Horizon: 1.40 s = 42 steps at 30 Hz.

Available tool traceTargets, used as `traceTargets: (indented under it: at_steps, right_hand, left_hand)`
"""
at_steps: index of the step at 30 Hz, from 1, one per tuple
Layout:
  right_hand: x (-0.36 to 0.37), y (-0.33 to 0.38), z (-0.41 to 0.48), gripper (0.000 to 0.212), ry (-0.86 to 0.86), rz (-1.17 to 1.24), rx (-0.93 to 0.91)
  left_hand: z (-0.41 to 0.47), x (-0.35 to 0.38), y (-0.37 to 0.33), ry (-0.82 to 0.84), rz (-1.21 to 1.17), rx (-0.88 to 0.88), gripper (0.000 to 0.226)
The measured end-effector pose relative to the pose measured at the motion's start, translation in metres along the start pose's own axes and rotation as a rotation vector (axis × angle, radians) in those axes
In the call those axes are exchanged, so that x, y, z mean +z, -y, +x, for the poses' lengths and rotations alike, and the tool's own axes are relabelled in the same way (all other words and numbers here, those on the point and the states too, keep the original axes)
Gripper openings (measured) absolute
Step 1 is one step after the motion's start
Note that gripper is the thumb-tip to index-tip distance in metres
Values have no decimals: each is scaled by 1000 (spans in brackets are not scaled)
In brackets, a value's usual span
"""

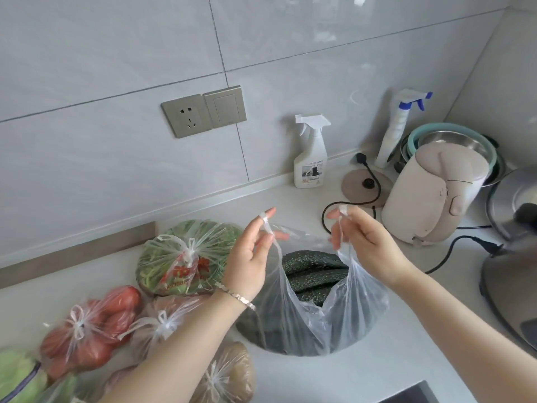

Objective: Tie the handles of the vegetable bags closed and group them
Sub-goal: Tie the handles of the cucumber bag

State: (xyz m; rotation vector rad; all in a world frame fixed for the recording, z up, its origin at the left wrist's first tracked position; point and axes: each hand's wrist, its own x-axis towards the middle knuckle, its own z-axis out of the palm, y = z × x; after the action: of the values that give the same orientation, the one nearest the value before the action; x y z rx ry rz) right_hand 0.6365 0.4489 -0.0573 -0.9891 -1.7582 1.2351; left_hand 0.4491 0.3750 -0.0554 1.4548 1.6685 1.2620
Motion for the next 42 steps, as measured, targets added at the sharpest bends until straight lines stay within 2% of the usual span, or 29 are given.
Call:
traceTargets:
  at_steps: [3,5,8,11,14,17,20,22,27,30,32,34,35,37,39,40,42]
  right_hand:
    - [12,-3,8,33,-40,208,157]
    - [21,-7,10,31,-40,316,283]
    - [31,-11,9,27,-8,328,358]
    - [36,-17,7,23,-55,373,409]
    - [39,-24,1,18,0,434,455]
    - [40,-28,-6,9,116,579,469]
    - [35,-28,-10,28,198,598,430]
    - [34,-26,-12,29,169,512,376]
    - [39,-26,-13,23,-94,324,358]
    - [38,-34,-8,24,-231,202,450]
    - [39,-38,-6,20,-188,50,449]
    - [42,-37,-5,3,-86,-79,435]
    - [44,-35,-6,9,-32,-117,420]
    - [44,-32,-10,14,132,-190,362]
    - [41,-28,-17,30,283,-159,346]
    - [39,-28,-21,32,323,-85,365]
    - [37,-31,-28,34,280,79,360]
  left_hand:
    - [0,7,-5,-44,83,67,37]
    - [-5,13,-10,-2,45,30,29]
    - [-8,26,-14,55,-203,-156,19]
    - [-10,37,-9,79,-458,-392,11]
    - [-9,44,-2,69,-645,-577,19]
    - [-7,45,1,94,-705,-639,33]
    - [-6,44,1,77,-663,-630,14]
    - [-6,45,0,38,-612,-612,10]
    - [-11,49,4,76,-372,-468,26]
    - [-20,47,10,166,-16,-228,25]
    - [-25,45,12,197,176,-73,18]
    - [-25,43,10,164,196,-11,13]
    - [-23,42,9,137,192,-3,13]
    - [-15,40,12,89,192,-32,13]
    - [-6,37,17,57,148,-108,14]
    - [-2,36,20,49,117,-157,13]
    - [2,36,26,59,35,-265,12]
